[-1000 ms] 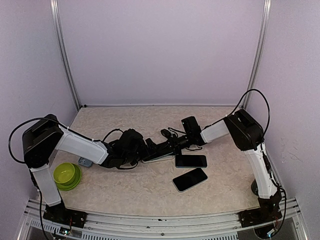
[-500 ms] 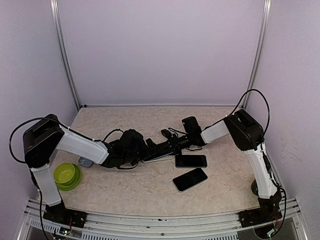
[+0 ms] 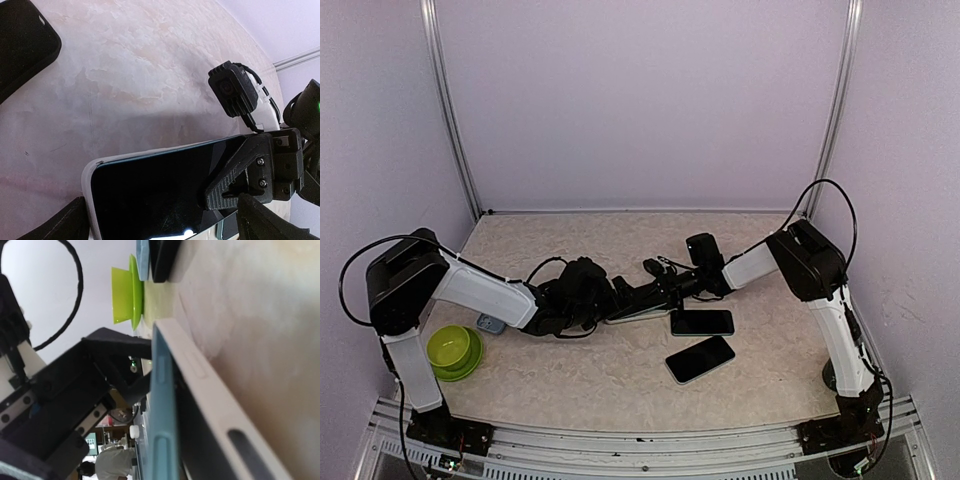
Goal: Put the phone into the phone case
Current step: Install the phone on the phone case.
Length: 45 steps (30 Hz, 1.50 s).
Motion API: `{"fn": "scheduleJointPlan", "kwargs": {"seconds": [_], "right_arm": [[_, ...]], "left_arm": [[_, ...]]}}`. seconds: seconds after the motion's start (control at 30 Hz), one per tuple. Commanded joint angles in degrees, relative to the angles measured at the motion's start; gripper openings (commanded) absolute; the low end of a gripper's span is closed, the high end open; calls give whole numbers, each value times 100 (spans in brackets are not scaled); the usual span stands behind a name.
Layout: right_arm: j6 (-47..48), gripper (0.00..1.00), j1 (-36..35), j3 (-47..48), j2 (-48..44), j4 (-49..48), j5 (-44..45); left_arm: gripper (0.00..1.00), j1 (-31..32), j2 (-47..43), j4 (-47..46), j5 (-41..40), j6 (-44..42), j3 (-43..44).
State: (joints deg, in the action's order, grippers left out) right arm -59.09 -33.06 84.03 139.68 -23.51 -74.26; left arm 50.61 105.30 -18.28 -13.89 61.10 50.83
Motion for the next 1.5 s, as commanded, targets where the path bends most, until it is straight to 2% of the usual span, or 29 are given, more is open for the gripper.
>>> {"fn": "scheduleJointPlan", "kwargs": {"seconds": [0.0, 0.17, 0.43, 0.6, 1.03, 1.47], "right_arm": [[63, 0, -116, -157, 178, -456, 44], [-125, 0, 88, -504, -98, -972, 11], [490, 0, 159, -658, -524, -639, -29], [632, 0, 159, -782, -704, -712, 3], [948, 0, 60, -1257, -1197, -980, 96], [1006, 0, 35, -1490, -1521, -1141, 205]], "left_arm": [[99, 243, -103, -920, 849, -80, 112], [99, 183, -498, -852, 615, -204, -120], [99, 35, -981, -874, 545, -316, -470], [99, -40, -1220, -1234, 711, -497, -694], [99, -87, -1208, -1331, 1186, -657, -716], [99, -86, -1481, -799, 449, -632, -786]]}}
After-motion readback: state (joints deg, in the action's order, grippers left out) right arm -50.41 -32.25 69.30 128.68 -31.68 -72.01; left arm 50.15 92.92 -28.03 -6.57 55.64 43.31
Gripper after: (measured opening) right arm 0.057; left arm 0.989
